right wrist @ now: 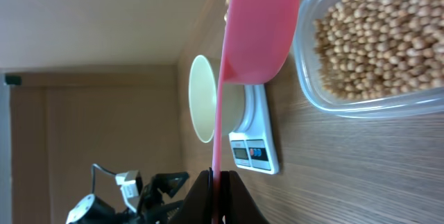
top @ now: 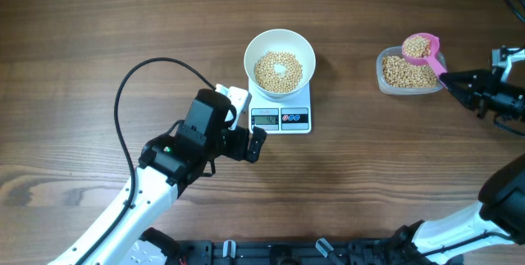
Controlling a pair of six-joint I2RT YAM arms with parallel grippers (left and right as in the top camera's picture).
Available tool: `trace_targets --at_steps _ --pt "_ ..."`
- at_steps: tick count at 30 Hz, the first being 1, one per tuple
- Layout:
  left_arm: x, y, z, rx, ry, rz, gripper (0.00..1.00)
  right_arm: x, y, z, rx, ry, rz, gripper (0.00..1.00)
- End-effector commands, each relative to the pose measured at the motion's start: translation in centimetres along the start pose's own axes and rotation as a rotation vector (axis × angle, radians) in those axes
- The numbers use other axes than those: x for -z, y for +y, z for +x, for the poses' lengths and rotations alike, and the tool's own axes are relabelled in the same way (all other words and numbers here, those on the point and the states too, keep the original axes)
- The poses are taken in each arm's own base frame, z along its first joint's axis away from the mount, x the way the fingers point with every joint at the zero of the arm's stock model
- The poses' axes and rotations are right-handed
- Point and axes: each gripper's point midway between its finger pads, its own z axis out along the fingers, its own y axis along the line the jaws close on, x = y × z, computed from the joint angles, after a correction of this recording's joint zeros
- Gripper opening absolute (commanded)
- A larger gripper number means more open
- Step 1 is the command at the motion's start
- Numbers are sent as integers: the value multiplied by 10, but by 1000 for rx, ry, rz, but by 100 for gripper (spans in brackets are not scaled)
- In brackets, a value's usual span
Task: Scoop item into bowl and weigh 150g on scale
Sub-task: 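Lift the filled pink scoop out of the tub with the right gripper, then carry the filled scoop left over the white bowl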
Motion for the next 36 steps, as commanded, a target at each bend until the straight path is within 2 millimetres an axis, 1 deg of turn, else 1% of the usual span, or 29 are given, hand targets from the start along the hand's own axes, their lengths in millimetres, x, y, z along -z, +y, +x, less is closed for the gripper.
trace_targets --at_steps 1,3,7,15,19,22,24,28,29,32,36 --pt "2 -3 -7 -20 -15 1 100 -16 13 3 19 24 -83 4" --pt "2 -3 -7 -19 -15 1 100 -23 20 5 23 38 -108 4" --pt "2 -3 -7 -19 -15 1 100 -42 39 12 43 83 -172 4" --pt "2 -3 -7 -19 -15 1 100 -87 63 42 56 237 -203 4" --pt "2 -3 -7 -19 -15 1 100 -106 78 54 83 290 -247 4" --pt "2 -3 -7 -19 -15 1 100 -122 83 61 109 331 -251 4" --pt "2 -3 -8 -19 -15 1 100 -136 84 65 110 366 -226 4" --pt "2 -3 -7 -19 -15 1 100 -160 62 71 98 407 -41 4" --pt "2 -3 -7 -19 -15 1 100 -164 61 73 108 416 -18 4" --pt "2 -3 -7 -19 -15 1 100 -175 69 82 170 444 -4 4" --pt "2 -3 -7 -19 -15 1 100 -185 76 85 254 454 62 4"
